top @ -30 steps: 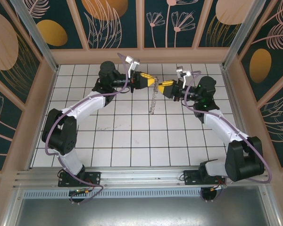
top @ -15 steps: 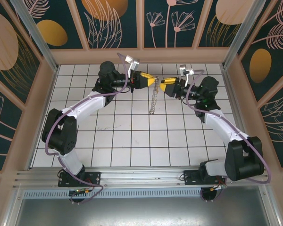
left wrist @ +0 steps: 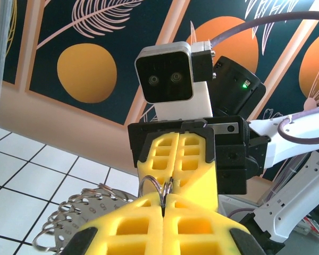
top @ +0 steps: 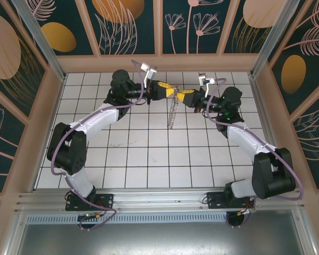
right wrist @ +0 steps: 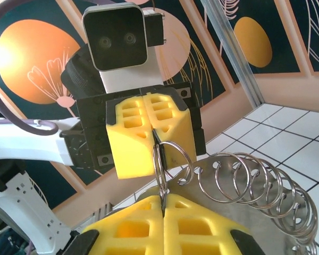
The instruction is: Put the keys on the keyring
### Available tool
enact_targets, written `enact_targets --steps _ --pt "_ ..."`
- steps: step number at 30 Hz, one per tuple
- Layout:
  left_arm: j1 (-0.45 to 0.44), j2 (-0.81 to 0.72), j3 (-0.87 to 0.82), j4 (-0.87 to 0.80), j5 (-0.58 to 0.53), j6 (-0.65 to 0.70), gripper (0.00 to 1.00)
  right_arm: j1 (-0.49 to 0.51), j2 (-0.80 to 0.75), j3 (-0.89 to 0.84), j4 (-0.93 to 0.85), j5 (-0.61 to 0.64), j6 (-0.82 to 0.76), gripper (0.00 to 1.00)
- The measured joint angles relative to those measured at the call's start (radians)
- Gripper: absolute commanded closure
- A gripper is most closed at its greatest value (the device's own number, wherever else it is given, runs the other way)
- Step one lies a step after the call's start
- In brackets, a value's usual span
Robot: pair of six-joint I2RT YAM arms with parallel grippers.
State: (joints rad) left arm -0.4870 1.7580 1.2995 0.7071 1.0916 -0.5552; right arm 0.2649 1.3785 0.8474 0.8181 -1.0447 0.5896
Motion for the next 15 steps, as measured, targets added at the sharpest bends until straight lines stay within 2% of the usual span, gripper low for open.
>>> enact_targets --steps 15 --pt "0.008 -0.002 -0.019 0.000 0.000 -0.008 1.00 0.041 0.042 -0.003 0.002 0.001 -0.018 1.00"
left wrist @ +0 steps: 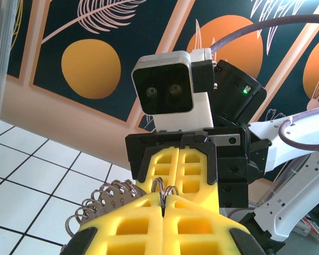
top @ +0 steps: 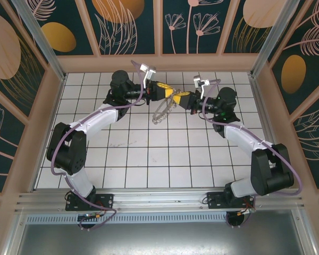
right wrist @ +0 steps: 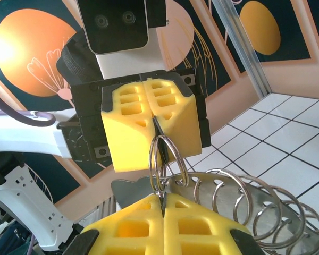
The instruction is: Put the keys on the keyring
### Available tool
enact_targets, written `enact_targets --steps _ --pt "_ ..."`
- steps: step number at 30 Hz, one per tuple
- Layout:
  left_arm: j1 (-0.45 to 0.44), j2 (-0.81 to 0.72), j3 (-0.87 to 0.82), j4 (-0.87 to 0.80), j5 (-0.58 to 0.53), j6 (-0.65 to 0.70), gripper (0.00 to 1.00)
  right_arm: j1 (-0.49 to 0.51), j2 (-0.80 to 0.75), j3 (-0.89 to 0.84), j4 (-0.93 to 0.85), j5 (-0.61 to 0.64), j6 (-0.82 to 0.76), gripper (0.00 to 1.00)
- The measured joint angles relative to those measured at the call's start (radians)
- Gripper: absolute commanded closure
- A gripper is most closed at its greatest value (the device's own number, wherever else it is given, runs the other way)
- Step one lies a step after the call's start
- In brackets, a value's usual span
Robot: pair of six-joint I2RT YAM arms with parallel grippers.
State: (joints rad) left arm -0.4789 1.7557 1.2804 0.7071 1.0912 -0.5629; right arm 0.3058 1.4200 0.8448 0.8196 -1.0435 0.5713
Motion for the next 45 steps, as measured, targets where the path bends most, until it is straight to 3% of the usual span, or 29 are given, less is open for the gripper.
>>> enact_targets --steps 2,6,10,17,24,36,45 --pt "0.001 -0.001 -0.002 0.000 0.000 -0.001 1.00 0.000 0.003 0.003 -0.008 0.000 -0.009 0.97" --pt "0.000 -0.007 -0.005 0.000 -0.003 -0.004 1.00 0.002 -0.003 0.007 -0.030 0.007 -0.034 0.77" --pt "-0.006 -0.022 -0.005 0.001 -0.013 -0.004 1.00 -0.008 -0.044 -0.014 -0.076 0.021 -0.048 0.72" --pt "-0.008 -0.040 -0.008 0.027 -0.044 -0.016 1.00 -0.045 -0.165 -0.047 -0.084 0.078 -0.036 0.70" --pt "-0.008 -0.040 -0.028 0.061 -0.102 -0.087 1.00 -0.045 -0.174 -0.068 0.066 0.196 0.078 0.69" --pt "-0.008 -0.062 -0.037 0.157 -0.210 -0.267 1.00 -0.040 -0.018 -0.049 0.359 0.259 0.290 0.74" --pt "-0.008 -0.078 -0.039 0.180 -0.240 -0.322 1.00 0.017 0.052 0.019 0.456 0.257 0.352 0.75"
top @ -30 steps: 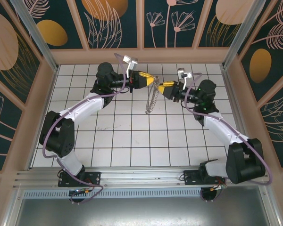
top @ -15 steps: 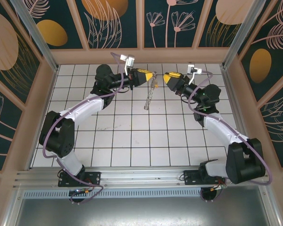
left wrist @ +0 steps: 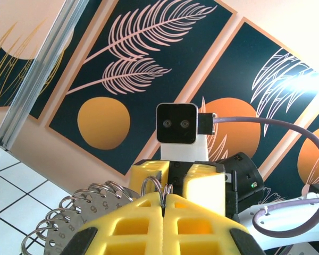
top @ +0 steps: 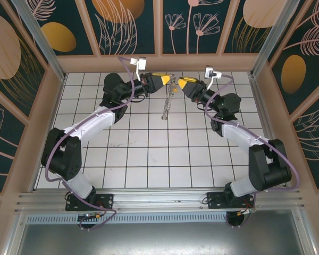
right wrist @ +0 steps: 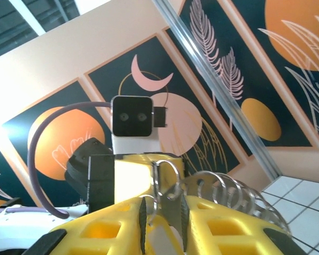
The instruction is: Put the keys on the keyring
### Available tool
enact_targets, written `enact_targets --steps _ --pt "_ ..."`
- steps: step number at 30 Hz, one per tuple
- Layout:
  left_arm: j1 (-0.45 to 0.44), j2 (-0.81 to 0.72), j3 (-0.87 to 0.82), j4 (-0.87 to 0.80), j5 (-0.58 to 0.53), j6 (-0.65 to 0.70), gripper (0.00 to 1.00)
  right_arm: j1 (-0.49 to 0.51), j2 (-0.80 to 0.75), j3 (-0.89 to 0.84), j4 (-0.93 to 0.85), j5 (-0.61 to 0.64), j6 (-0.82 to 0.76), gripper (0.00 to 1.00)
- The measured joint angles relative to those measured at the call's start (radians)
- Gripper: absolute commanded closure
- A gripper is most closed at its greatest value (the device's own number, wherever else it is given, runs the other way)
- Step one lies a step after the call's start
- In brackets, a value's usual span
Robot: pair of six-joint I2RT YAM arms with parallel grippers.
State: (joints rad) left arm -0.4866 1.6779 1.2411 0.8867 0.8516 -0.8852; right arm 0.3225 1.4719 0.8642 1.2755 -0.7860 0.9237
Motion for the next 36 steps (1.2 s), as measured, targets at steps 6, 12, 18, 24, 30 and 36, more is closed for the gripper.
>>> enact_targets --steps 6,12,18,24,30,36 --pt "0.000 0.000 -0.005 0.001 -0.002 -0.009 1.00 0.033 0.030 0.035 0.018 -0.003 0.003 0.73" --pt "0.000 0.000 -0.005 0.003 -0.007 -0.011 1.00 0.045 0.048 0.047 0.019 -0.003 0.003 0.71" --pt "0.000 0.000 -0.007 0.007 -0.008 -0.011 1.00 0.045 0.056 0.056 0.017 -0.004 0.002 0.72" --pt "0.000 0.000 -0.009 0.008 -0.007 -0.011 1.00 0.052 0.072 0.081 -0.002 -0.008 -0.002 0.82" --pt "0.002 0.000 -0.019 0.015 -0.005 -0.011 1.00 0.051 0.082 0.085 -0.017 -0.008 -0.007 1.00" --pt "0.003 0.000 -0.022 0.014 -0.008 -0.011 1.00 0.049 0.082 0.085 -0.034 -0.010 -0.029 1.00"
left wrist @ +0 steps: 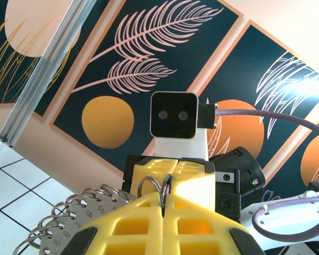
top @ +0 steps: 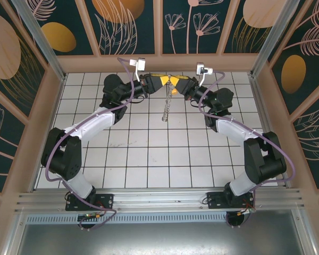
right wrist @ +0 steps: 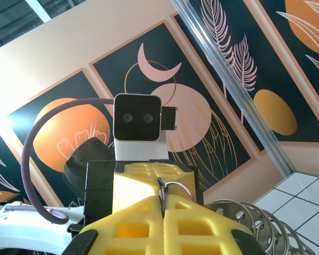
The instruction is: Put the keys on the keyring
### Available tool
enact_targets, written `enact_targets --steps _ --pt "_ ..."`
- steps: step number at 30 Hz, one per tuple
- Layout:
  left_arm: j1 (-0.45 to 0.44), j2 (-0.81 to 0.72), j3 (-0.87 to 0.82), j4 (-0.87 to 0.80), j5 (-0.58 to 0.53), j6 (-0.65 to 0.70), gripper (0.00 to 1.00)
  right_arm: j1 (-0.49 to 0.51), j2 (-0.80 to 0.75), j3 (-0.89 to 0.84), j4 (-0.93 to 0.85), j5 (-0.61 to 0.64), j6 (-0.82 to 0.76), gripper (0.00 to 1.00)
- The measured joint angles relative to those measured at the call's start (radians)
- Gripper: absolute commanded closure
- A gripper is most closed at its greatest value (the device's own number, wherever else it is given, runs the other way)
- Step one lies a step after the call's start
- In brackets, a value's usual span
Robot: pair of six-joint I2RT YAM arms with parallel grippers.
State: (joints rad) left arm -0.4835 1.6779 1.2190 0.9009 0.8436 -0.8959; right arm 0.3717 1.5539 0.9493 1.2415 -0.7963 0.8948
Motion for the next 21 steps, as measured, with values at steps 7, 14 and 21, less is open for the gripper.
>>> enact_targets --steps 7,14,21 --pt "-0.001 -0.014 0.000 -0.107 -0.014 0.086 0.57 -0.027 -0.025 0.000 -0.164 -0.059 -0.097 1.00" --pt "0.011 -0.074 0.057 -0.346 -0.042 0.315 0.44 -0.042 -0.072 0.080 -0.571 -0.128 -0.365 1.00" --pt "0.023 -0.062 0.192 -0.603 -0.002 0.544 0.61 -0.068 -0.091 0.135 -0.798 -0.193 -0.549 1.00"
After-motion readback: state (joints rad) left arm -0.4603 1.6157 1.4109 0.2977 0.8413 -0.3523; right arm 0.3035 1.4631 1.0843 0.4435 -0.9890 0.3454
